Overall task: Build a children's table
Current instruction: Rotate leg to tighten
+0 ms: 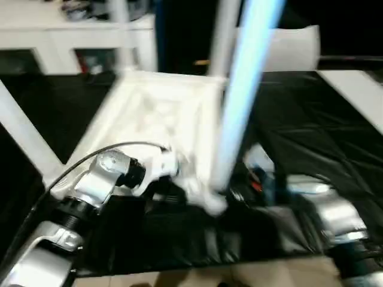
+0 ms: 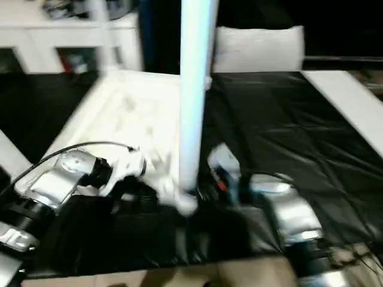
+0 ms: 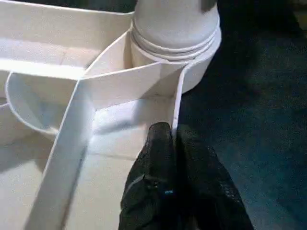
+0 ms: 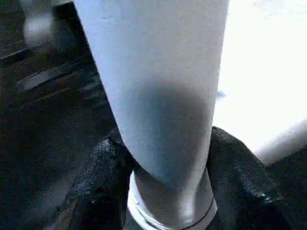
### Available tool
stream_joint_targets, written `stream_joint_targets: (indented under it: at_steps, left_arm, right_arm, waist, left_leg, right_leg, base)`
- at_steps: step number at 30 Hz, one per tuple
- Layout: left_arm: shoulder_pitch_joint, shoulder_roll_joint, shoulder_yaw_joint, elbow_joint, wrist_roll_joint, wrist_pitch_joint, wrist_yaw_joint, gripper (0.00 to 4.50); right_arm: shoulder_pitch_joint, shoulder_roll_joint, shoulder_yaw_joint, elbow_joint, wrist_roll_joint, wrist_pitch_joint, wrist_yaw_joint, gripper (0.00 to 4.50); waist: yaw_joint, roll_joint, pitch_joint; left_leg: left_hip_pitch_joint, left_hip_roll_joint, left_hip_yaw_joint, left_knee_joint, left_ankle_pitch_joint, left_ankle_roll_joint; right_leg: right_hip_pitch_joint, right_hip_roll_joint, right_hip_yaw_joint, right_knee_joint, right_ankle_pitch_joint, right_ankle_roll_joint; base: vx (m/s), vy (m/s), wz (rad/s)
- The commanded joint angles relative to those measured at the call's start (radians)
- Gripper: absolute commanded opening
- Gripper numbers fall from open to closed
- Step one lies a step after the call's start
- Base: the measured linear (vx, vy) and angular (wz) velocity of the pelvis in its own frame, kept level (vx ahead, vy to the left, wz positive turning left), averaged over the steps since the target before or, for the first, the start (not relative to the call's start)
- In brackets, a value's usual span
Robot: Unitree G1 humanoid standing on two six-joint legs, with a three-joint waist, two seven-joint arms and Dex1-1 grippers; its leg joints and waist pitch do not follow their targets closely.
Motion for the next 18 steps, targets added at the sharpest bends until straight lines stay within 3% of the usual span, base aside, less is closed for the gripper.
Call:
stream_joint_targets:
  at_steps: [1, 3, 4, 5, 6, 7, 8, 9, 10, 11, 12, 13, 14, 15, 16, 17, 18]
  left_arm:
    - [-0.012, -0.111, 0.009, -0.055, -0.025, 0.092, 0.133, 0.00]
    - [-0.022, -0.177, 0.049, -0.060, -0.026, 0.173, 0.252, 0.00]
    - [-0.028, -0.203, 0.065, -0.058, -0.022, 0.198, 0.305, 0.00]
    - [-0.031, -0.219, 0.074, -0.056, -0.019, 0.213, 0.338, 0.00]
    - [-0.035, -0.240, 0.087, -0.055, -0.017, 0.228, 0.382, 0.00]
    - [-0.038, -0.263, 0.100, -0.055, -0.016, 0.241, 0.421, 0.00]
    - [-0.039, -0.284, 0.112, -0.060, -0.017, 0.255, 0.450, 0.00]
    - [-0.039, -0.307, 0.121, -0.068, -0.018, 0.270, 0.478, 0.00]
    - [-0.038, -0.315, 0.123, -0.073, -0.017, 0.275, 0.487, 0.00]
    - [-0.037, -0.321, 0.123, -0.078, -0.016, 0.278, 0.493, 0.00]
    - [-0.035, -0.320, 0.118, -0.086, -0.014, 0.278, 0.486, 0.00]
    - [-0.032, -0.314, 0.112, -0.096, -0.012, 0.277, 0.475, 0.00]
    - [-0.028, -0.303, 0.104, -0.108, -0.008, 0.279, 0.467, 0.00]
    - [-0.026, -0.298, 0.100, -0.113, -0.007, 0.280, 0.465, 0.00]
    - [-0.019, -0.281, 0.091, -0.119, -0.007, 0.273, 0.450, 0.00]
    - [-0.016, -0.272, 0.087, -0.122, -0.007, 0.269, 0.443, 0.00]
    - [-0.009, -0.252, 0.083, -0.127, -0.009, 0.262, 0.422, 0.00]
  right_arm:
    - [-0.032, 0.098, 0.038, -0.001, -0.024, 0.062, -0.144, 1.95]
    - [-0.055, 0.174, 0.026, 0.020, -0.059, 0.102, -0.286, 1.95]
    - [-0.070, 0.211, 0.014, 0.038, -0.077, 0.123, -0.360, 1.95]
    - [-0.080, 0.235, 0.005, 0.050, -0.090, 0.136, -0.410, 1.95]
    - [-0.094, 0.267, -0.007, 0.070, -0.102, 0.152, -0.470, 1.95]
    - [-0.106, 0.295, -0.019, 0.087, -0.109, 0.163, -0.517, 1.95]
    - [-0.115, 0.317, -0.027, 0.101, -0.109, 0.156, -0.544, 1.95]
    - [-0.124, 0.338, -0.031, 0.113, -0.110, 0.146, -0.563, 1.95]
    - [-0.126, 0.344, -0.030, 0.114, -0.113, 0.139, -0.566, 2.30]
    - [-0.126, 0.349, -0.029, 0.114, -0.114, 0.131, -0.567, 2.50]
    - [-0.122, 0.353, -0.035, 0.103, -0.106, 0.124, -0.563, 2.50]
    - [-0.116, 0.354, -0.041, 0.089, -0.100, 0.119, -0.558, 2.67]
    - [-0.110, 0.352, -0.043, 0.076, -0.101, 0.115, -0.556, 2.74]
    - [-0.108, 0.351, -0.044, 0.071, -0.103, 0.113, -0.557, 2.74]
    - [-0.099, 0.339, -0.045, 0.057, -0.104, 0.105, -0.544, 2.93]
    - [-0.094, 0.333, -0.046, 0.051, -0.104, 0.102, -0.538, 2.93]
    - [-0.079, 0.309, -0.047, 0.034, -0.101, 0.081, -0.516, 3.02]
  waist:
    - [-0.023, 0.005, -0.044]
    - [-0.044, 0.016, -0.045]
    - [-0.067, 0.033, -0.045]
    - [-0.074, 0.040, -0.040]
    - [-0.072, 0.047, -0.037]
    - [-0.079, 0.031, -0.029]
    - [-0.086, 0.013, -0.026]
    - [-0.086, 0.003, -0.027]
    - [-0.112, 0.013, -0.030]
    - [-0.118, 0.028, -0.037]
    - [-0.098, 0.058, -0.048]
    - [-0.092, 0.049, -0.036]
    - [-0.099, 0.021, -0.032]
    - [-0.086, -0.002, -0.036]
    - [-0.088, 0.001, -0.041]
    - [-0.084, 0.005, -0.053]
    - [-0.077, 0.011, -0.070]
  left_leg:
    - [-0.005, -0.008, -0.002, -0.068, -0.360, -0.003]
    - [-0.004, 0.001, -0.013, -0.072, -0.405, -0.003]
    - [-0.011, 0.023, -0.033, -0.091, -0.490, 0.014]
    - [-0.016, 0.043, -0.041, -0.109, -0.543, 0.022]
    - [-0.027, 0.078, -0.056, -0.145, -0.636, 0.017]
    - [-0.008, 0.066, -0.048, -0.148, -0.692, 0.003]
    - [0.019, 0.027, -0.031, -0.115, -0.668, 0.001]
    - [0.059, -0.019, -0.009, -0.059, -0.584, 0.003]
    - [0.047, -0.047, 0.003, -0.001, -0.417, 0.038]
    - [0.024, -0.029, -0.009, -0.019, -0.423, 0.041]
    - [-0.055, 0.058, -0.070, -0.100, -0.497, 0.040]
    - [-0.027, 0.087, -0.081, -0.140, -0.607, 0.033]
    - [-0.007, 0.044, -0.058, -0.116, -0.606, 0.023]
    - [0.037, -0.046, -0.012, -0.042, -0.428, 0.015]
    - [-0.016, -0.043, -0.015, -0.042, -0.306, 0.042]
    - [-0.030, -0.036, -0.019, -0.048, -0.260, 0.045]
    - [-0.042, -0.019, -0.025, -0.059, -0.154, 0.053]
  right_leg:
    - [0.047, -0.038, -0.016, -0.135, -0.732, 0.017]
    - [0.059, -0.039, -0.039, -0.141, -0.699, 0.019]
    - [0.088, -0.041, -0.063, -0.139, -0.613, 0.019]
    - [0.099, -0.038, -0.060, -0.119, -0.554, 0.009]
    - [0.118, -0.043, -0.025, -0.043, -0.389, -0.037]
    - [0.095, -0.043, -0.007, -0.052, -0.394, -0.058]
    - [0.062, -0.038, -0.020, -0.107, -0.542, -0.034]
    - [0.017, -0.042, -0.048, -0.166, -0.716, -0.001]
    - [0.032, -0.050, -0.136, -0.224, -0.867, 0.104]
    - [0.066, -0.052, -0.145, -0.211, -0.796, 0.121]
    - [0.159, -0.076, -0.067, -0.049, -0.508, 0.075]
    - [0.116, -0.071, -0.009, -0.018, -0.296, -0.016]
    - [0.084, -0.063, -0.014, -0.071, -0.381, -0.023]
    - [0.025, -0.071, -0.041, -0.146, -0.692, -0.002]
    - [0.059, -0.077, -0.040, -0.133, -0.759, 0.014]
    - [0.072, -0.081, -0.034, -0.126, -0.727, 0.020]
    - [0.076, -0.074, -0.019, -0.099, -0.546, -0.019]
  base:
    - [-0.052, 0.023, -0.14]
    - [0.000, 0.000, 0.00]
    - [0.000, 0.000, 0.00]
    - [0.000, 0.000, 0.00]
    - [0.000, 0.000, 0.00]
    - [0.000, 0.000, 0.00]
    - [0.000, 0.000, 0.00]
    - [0.000, 0.000, 0.00]
    - [0.063, 0.008, -0.01]
    - [0.106, 0.048, -0.24]
    - [0.106, 0.048, -0.24]
    - [0.124, 0.026, -0.07]
    - [0.112, -0.032, 0.23]
    - [0.112, -0.032, 0.23]
    - [0.109, -0.016, 0.13]
    - [0.068, -0.021, -0.03]
    - [0.068, -0.021, -0.03]
